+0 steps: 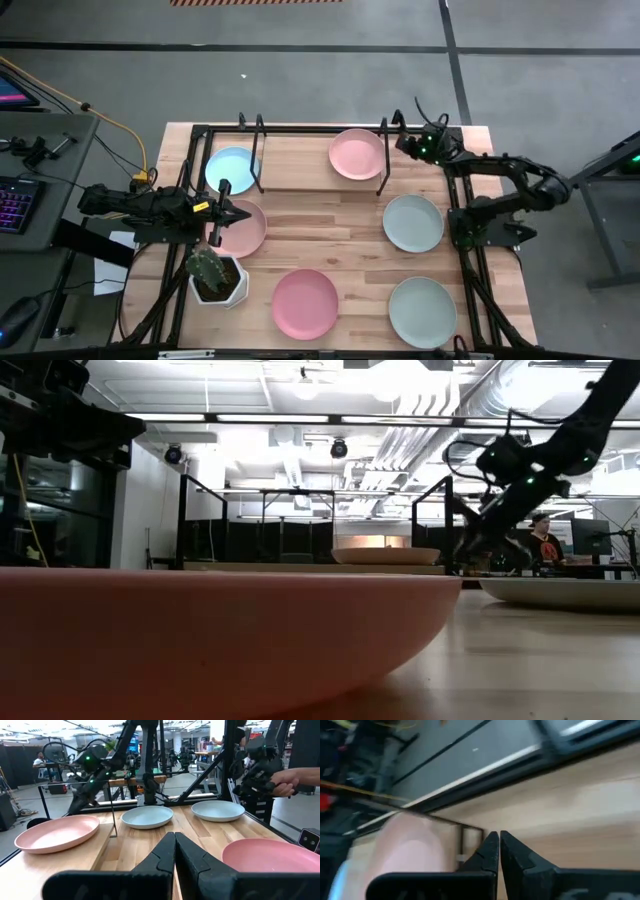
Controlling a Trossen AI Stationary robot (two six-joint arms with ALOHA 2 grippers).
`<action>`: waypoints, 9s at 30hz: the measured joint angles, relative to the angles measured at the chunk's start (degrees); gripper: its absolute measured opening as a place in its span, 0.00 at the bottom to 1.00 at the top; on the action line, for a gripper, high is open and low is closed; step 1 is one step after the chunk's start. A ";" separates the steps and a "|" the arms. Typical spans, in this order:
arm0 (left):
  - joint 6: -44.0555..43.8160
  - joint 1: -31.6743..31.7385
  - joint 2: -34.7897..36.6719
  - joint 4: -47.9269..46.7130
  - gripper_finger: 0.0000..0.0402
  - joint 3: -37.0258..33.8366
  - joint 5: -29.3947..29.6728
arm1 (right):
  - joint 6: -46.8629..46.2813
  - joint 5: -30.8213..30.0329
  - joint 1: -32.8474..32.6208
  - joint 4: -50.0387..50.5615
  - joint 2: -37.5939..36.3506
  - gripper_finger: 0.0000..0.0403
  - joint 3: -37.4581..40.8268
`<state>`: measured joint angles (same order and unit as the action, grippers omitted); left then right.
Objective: Place and stack plates onto a shelf
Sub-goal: Adjust the light pink plate on the shelf, then put the top white plate on the shelf
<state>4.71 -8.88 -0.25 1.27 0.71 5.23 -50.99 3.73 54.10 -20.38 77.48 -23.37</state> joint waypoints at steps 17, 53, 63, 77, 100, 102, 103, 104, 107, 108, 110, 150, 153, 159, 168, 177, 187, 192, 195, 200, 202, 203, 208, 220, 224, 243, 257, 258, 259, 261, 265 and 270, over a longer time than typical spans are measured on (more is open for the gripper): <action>0.00 0.01 -0.02 -0.01 0.00 0.00 0.00 | 8.40 17.85 6.84 -7.71 9.82 0.00 -1.99; 0.00 0.00 -0.01 -0.02 0.00 0.00 0.02 | 14.05 32.25 2.70 -4.89 9.78 0.00 -2.01; 0.00 0.01 0.00 -0.01 0.00 0.00 0.02 | 17.66 30.80 5.98 4.45 2.19 0.00 -2.01; 0.00 0.00 0.00 -0.02 0.00 0.00 0.02 | 33.71 18.99 2.77 33.30 -36.87 0.00 -2.03; -0.18 0.02 0.00 1.57 0.00 0.00 -0.03 | 43.65 -2.18 -45.11 4.07 -38.12 0.00 -2.03; -1.21 -0.02 0.00 2.18 0.00 0.00 -0.02 | 44.53 -3.56 -47.48 1.55 -35.29 0.00 -2.03; -1.83 -0.02 0.00 2.43 0.00 0.00 -0.03 | 44.92 -4.24 -48.55 0.63 -33.98 0.00 -2.03; -2.34 -0.02 -0.02 2.91 0.00 0.00 -0.02 | 45.04 -4.96 -49.43 -0.23 -32.93 0.00 -2.03; -2.56 -0.02 -0.01 4.20 0.00 0.02 -0.04 | 45.47 -6.99 -51.06 -1.22 -30.93 0.00 -2.03; -2.56 -0.02 -0.02 4.60 0.00 0.02 -0.04 | 45.45 -7.93 -51.37 -1.04 -30.64 0.00 -2.03; -3.02 -0.02 0.00 5.57 0.00 0.02 -0.04 | 44.54 -9.15 -51.60 -0.33 -30.60 0.00 -2.03; -9.09 -0.02 0.00 5.85 0.00 0.02 -0.09 | -18.89 -23.69 -77.03 65.58 12.06 0.48 -24.22; -9.07 -0.02 -0.02 5.84 0.00 0.02 -0.09 | -20.37 -22.88 -77.02 65.52 13.78 0.48 -24.20; -9.05 -0.04 -0.01 5.86 0.00 0.02 -0.08 | -22.68 -22.76 -77.02 65.03 14.53 0.42 -24.19; -9.07 -0.04 -0.02 5.86 0.00 0.02 -0.09 | -22.24 -22.68 -77.02 64.96 14.50 0.02 -24.17; -9.07 -0.04 -0.02 5.86 0.00 0.02 -0.07 | -17.17 -18.45 -77.80 64.82 11.71 0.01 -27.55; -9.07 -0.04 0.00 5.86 0.00 0.02 -0.07 | -1.61 -17.22 -79.89 63.47 8.89 0.00 -40.25; -9.07 -0.03 -0.02 5.81 0.00 0.02 -0.07 | 3.64 -19.65 -80.04 58.01 8.89 0.00 -42.93; -9.07 -0.04 -0.01 5.81 0.00 0.02 -0.07 | 6.11 -21.19 -79.57 54.84 8.89 0.00 -43.02; -9.07 -0.04 -0.01 5.82 0.00 0.02 -0.07 | 11.67 -22.70 -78.21 48.76 8.91 0.00 -43.02; -9.07 -0.04 -0.01 5.84 0.00 0.02 -0.07 | 16.19 -22.71 -77.23 43.93 8.91 0.00 -43.02; -9.07 -0.03 0.00 5.84 0.00 0.02 -0.07 | 18.84 -22.61 -76.63 41.23 8.91 0.00 -43.02; -9.07 -0.04 0.00 5.89 0.00 0.02 -0.07 | 32.63 -20.09 -72.16 30.24 8.91 0.00 -43.02; -9.07 -0.03 0.00 5.91 0.00 0.02 -0.07 | 59.19 -13.12 -58.34 19.90 14.39 0.00 -43.02; -9.07 -0.04 -0.01 6.01 0.00 0.02 -0.07 | 63.42 -12.25 -55.80 19.56 17.70 0.00 -43.02; -9.04 -0.02 0.00 6.54 0.00 0.02 -0.04 | 73.73 -12.24 -51.73 7.01 29.06 0.00 -43.01; -9.03 -0.04 0.00 8.05 0.00 0.02 0.10 | 78.69 -10.73 -49.81 3.24 32.88 0.00 -45.09; -9.02 -0.04 0.00 8.20 0.00 0.02 0.21 | 79.41 -10.67 -49.85 3.83 33.73 0.00 -46.38; -9.02 -0.03 0.00 8.13 0.00 0.00 0.22 | 79.86 -10.65 -49.77 5.06 34.33 0.00 -47.38; -9.02 -0.03 0.00 8.12 0.00 0.00 0.27 | 79.98 -10.57 -49.36 8.18 35.48 0.00 -49.77; -9.03 -0.02 -0.07 7.92 0.00 0.00 0.42 | 79.70 -10.89 -48.12 13.37 36.16 0.00 -52.72; -9.03 -0.04 -0.11 7.61 0.00 0.00 0.42 | 79.52 -11.13 -47.34 14.77 36.28 0.00 -53.18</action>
<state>-4.32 -8.93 -0.36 8.88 0.71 5.65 28.53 -7.40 6.76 -5.61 113.76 -76.55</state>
